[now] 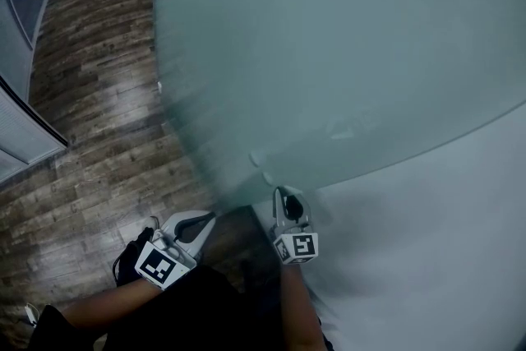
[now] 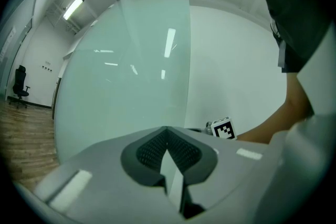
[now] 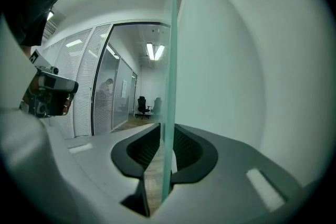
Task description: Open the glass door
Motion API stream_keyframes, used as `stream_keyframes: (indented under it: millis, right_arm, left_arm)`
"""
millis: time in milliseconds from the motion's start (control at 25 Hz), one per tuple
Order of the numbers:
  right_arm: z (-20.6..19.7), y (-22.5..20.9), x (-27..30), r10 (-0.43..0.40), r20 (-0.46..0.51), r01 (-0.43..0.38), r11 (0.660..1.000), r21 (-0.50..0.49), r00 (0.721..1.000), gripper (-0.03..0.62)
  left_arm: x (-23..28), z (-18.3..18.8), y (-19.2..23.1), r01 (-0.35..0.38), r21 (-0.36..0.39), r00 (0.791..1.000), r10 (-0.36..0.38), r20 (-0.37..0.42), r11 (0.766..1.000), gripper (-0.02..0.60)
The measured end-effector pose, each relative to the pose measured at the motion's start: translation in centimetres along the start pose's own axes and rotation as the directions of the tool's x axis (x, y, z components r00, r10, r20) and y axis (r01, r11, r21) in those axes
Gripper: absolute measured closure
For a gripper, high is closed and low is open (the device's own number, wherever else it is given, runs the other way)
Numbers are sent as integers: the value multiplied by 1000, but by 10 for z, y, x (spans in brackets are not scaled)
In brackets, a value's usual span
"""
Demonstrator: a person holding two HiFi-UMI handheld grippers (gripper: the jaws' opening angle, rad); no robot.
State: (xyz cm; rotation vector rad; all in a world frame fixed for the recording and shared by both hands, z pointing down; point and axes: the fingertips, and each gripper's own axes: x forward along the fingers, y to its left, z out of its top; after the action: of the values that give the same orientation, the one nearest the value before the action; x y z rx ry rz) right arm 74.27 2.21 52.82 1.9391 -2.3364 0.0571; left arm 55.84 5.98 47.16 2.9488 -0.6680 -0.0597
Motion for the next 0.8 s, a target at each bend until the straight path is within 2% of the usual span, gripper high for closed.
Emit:
stream_keyframes:
  millis: [480,800]
  right_arm:
    - [-5,-27,12,-9,7,9,1000,-8,1000,516]
    - [-3,-42,13,-18,3,18,1000,-3,1000,513]
  left_arm:
    - [12,-4,-8,8,18,1000,-8,-7,1000,581]
    - [12,-6,-8,-10,2,1000,10,-15,1000,581]
